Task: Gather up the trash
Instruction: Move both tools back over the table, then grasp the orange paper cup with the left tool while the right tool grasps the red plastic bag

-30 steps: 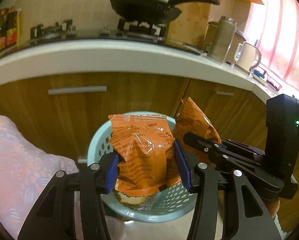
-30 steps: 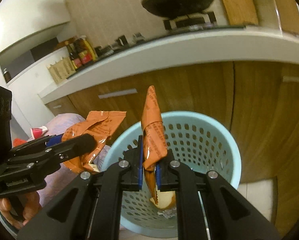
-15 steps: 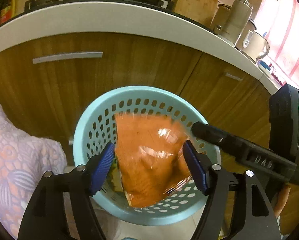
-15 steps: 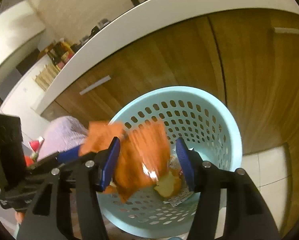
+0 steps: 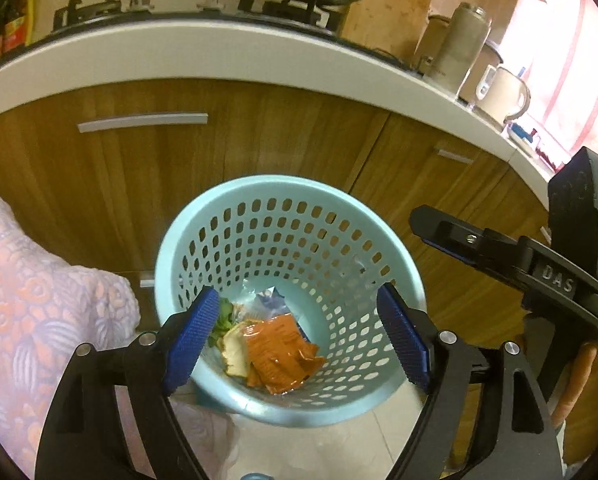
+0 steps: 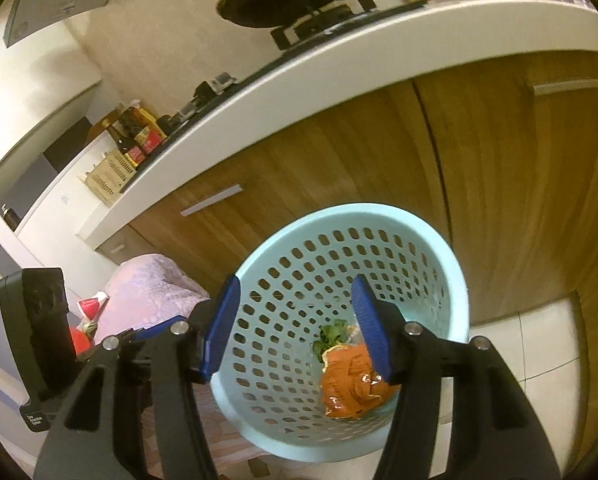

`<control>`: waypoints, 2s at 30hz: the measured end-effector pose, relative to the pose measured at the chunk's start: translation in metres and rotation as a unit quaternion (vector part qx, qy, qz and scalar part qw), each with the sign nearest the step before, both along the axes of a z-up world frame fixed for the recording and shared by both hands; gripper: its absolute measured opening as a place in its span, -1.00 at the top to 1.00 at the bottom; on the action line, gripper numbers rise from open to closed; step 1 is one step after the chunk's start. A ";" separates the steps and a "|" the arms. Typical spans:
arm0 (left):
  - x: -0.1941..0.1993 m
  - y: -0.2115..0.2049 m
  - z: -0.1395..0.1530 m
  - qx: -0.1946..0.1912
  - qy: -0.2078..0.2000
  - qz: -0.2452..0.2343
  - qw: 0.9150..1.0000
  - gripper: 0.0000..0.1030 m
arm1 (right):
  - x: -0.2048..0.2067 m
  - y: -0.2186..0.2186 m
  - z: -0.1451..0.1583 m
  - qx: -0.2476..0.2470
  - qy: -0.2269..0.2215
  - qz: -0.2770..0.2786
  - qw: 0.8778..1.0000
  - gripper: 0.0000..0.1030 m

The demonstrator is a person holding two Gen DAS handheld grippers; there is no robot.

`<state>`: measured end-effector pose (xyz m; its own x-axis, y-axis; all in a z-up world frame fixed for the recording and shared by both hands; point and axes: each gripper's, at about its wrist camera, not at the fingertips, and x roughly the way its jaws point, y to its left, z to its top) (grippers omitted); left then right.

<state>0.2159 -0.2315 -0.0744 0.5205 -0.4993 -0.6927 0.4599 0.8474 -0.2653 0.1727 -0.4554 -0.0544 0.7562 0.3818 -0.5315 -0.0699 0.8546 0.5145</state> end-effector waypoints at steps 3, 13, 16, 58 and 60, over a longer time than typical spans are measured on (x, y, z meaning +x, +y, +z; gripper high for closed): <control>-0.016 0.012 0.011 0.003 -0.021 0.011 1.000 -0.53 | -0.006 0.017 0.010 -0.006 -0.022 0.024 0.999 -0.05; -0.083 0.112 0.052 0.029 -0.101 0.158 0.982 -0.55 | -0.008 0.131 0.050 -0.062 -0.086 0.130 0.986 -0.05; -0.101 0.153 0.060 0.039 -0.117 0.223 0.967 -0.59 | -0.001 0.162 0.057 -0.056 -0.090 0.156 0.982 -0.05; -0.171 0.545 0.024 -0.025 -0.023 0.507 0.861 -0.74 | -0.001 0.500 0.027 -0.182 -0.098 0.335 0.919 -0.67; -0.166 0.545 0.017 -0.024 -0.003 0.499 0.866 -0.75 | 0.001 0.505 0.023 -0.198 -0.085 0.334 0.918 -0.67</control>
<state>0.0494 0.3133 -0.0576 0.7138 0.1735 -0.6785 -0.4940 0.8115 -0.3121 0.1735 0.0496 -0.0311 0.5086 0.5933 -0.6240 -0.6970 0.7092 0.1062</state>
